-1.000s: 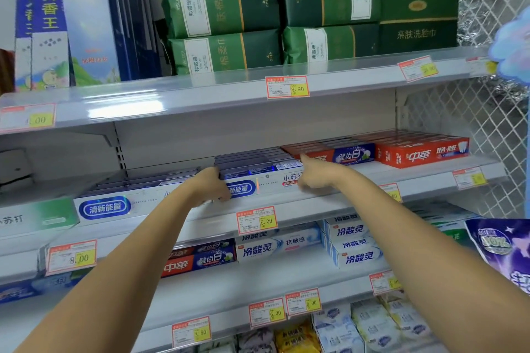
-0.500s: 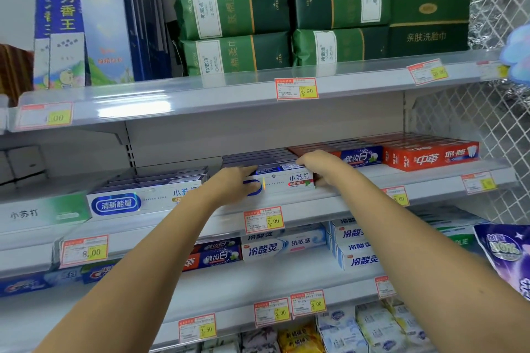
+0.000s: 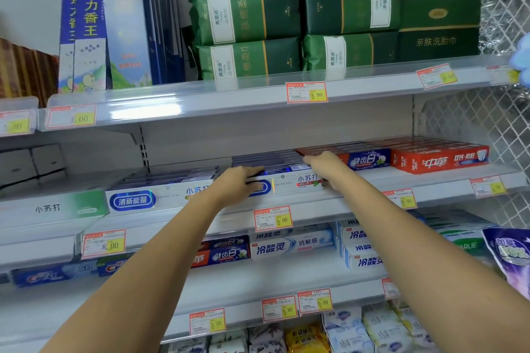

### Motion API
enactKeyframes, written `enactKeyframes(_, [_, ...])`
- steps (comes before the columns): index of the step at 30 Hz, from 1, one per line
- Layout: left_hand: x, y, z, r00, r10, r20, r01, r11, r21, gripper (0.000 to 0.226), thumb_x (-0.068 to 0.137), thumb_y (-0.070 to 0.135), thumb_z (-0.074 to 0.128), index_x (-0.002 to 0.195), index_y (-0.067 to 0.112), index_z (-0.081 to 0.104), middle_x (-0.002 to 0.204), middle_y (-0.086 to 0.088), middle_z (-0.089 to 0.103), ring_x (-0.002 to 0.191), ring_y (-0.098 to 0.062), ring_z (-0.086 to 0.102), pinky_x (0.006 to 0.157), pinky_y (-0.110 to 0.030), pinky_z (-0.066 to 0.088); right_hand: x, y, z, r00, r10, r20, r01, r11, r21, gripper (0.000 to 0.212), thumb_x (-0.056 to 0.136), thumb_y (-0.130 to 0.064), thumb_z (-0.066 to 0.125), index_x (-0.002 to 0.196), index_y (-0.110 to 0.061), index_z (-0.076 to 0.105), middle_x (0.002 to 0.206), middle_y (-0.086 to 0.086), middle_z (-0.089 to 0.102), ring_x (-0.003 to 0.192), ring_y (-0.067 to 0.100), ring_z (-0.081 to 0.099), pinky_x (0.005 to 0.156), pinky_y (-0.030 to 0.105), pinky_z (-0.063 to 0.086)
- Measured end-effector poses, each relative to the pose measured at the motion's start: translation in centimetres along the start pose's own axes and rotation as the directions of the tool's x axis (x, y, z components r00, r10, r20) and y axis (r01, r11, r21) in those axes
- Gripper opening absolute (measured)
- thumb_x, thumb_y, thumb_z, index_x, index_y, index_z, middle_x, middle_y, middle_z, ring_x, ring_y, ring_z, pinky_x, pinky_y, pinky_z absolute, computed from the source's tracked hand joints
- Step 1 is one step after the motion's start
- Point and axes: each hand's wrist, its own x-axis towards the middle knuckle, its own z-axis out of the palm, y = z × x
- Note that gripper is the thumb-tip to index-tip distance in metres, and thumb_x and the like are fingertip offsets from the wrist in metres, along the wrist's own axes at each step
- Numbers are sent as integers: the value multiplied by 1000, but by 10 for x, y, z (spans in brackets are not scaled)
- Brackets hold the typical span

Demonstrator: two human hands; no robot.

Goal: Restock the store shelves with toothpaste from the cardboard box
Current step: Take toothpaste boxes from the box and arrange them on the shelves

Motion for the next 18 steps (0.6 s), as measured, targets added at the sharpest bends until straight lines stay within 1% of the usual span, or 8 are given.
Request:
enactKeyframes(2, [-5,0,2,998,-21,-62,22,1000,11,49,96,22,53,144,18,40,140,-7,51,123,-25,50,96,-31,41,-7,4,-2,986,-118,-118,116,993,-24,42,94,-30,53,127,-4,52,114,8,63,92,25,65,64,36,54])
enactKeyframes(5, [-34,12,11,939,46,-341,-53,999,-11,44,94,15,54,137,15,49,142,-6,46,134,-24,39,110,-35,31,-36,16,-7,898,-355,-261,341,935,-97,26,91,-27,60,110,-11,58,109,3,60,91,18,58,72,27,45])
enactKeyframes(7, [-69,26,24,857,142,-496,-210,974,-83,30,94,23,54,122,14,60,128,-2,57,124,-17,47,103,-25,34,-69,31,-9,855,-442,-273,422,897,-129,19,89,-28,63,90,-11,55,87,-1,58,78,14,52,64,24,38])
enactKeyframes(8, [-89,32,34,839,163,-519,-274,951,-144,24,93,28,54,110,14,63,115,-1,62,111,-13,54,94,-20,37,-85,42,-9,851,-465,-245,440,885,-152,23,88,-30,64,82,-11,52,77,-3,53,70,12,48,59,23,36])
enactKeyframes(10, [-131,39,62,870,130,-476,-310,895,-321,27,92,38,52,84,14,60,86,2,61,82,-10,56,72,-18,41,-115,70,-6,863,-487,-133,454,863,-221,35,88,-33,65,69,-11,45,66,-2,44,60,10,39,54,22,31])
enactKeyframes(12, [-163,38,103,927,58,-371,-238,854,-462,37,90,43,51,69,12,51,69,2,54,67,-8,51,60,-17,37,-140,103,3,904,-426,31,418,869,-265,46,88,-35,65,60,-11,37,61,2,37,54,12,34,52,20,28])
enactKeyframes(15, [-206,30,175,984,-31,-176,-74,823,-563,44,88,43,57,61,10,46,62,-4,51,60,-13,49,58,-16,36,-168,162,25,932,-227,282,315,891,-326,53,86,-36,67,53,-14,31,56,2,34,50,13,33,53,26,27])
enactKeyframes(18, [-247,21,245,993,-101,58,116,792,-600,38,86,43,60,61,21,41,63,-2,49,61,-13,48,60,-20,38,-193,231,54,920,-57,387,212,905,-369,53,83,-33,72,53,-18,30,51,-3,29,47,9,31,54,32,24])
